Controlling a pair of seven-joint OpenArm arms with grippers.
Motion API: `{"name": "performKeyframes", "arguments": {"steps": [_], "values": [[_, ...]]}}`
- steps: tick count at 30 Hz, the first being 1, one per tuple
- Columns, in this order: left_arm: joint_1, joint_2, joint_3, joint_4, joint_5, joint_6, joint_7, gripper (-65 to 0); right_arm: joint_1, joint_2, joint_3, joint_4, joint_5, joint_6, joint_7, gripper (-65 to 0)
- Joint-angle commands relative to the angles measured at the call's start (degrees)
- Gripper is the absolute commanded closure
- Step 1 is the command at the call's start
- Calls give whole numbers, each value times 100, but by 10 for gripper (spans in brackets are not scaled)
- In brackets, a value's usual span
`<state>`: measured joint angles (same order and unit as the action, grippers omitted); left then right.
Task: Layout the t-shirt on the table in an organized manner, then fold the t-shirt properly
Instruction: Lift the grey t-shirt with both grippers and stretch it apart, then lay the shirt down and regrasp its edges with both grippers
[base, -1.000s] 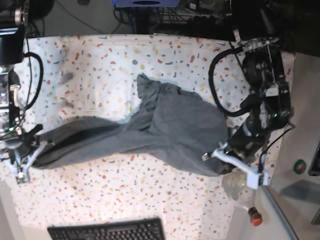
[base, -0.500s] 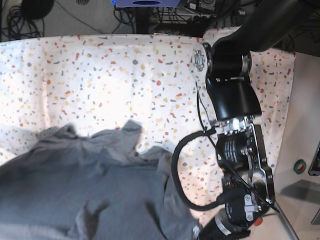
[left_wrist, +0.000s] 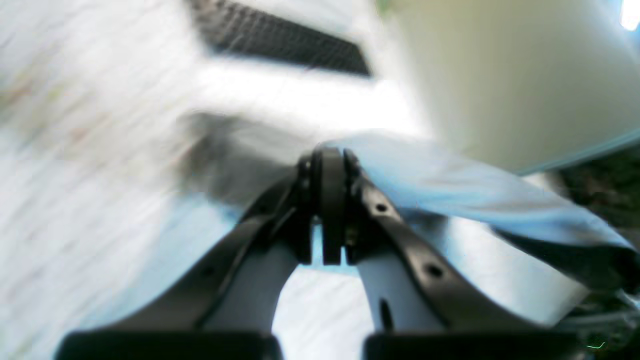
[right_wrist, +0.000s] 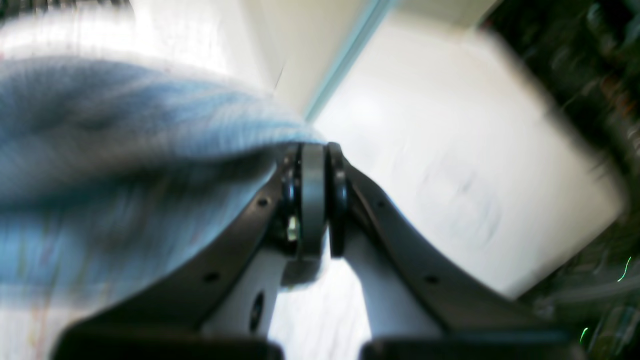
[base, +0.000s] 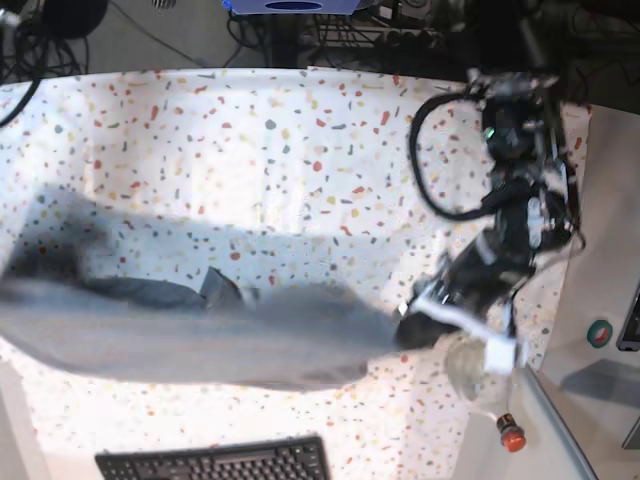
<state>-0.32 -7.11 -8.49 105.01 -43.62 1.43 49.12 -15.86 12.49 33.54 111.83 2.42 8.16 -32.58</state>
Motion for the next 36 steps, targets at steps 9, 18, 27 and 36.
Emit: {"name": "performKeyframes", "arguments": {"steps": [9,18,27,36], "values": [[836,-700,54,-950,709,-77,-117,0,-555,-621,-1152,-1130,-17,920,176,0],[150,100,71,-1495,3170,-112,-126,0,-845,-629,-2594,-1139,-17,1017,168,0],[-658,320,836,-2013,3188,-112,-117,0,-863,-621,-3719,-1139,-26,964,168,0],[-878,320,836,-2154,2933,-95,-477,-255,-792,-629,-5002,-1157,-17,964,141,0]]}}
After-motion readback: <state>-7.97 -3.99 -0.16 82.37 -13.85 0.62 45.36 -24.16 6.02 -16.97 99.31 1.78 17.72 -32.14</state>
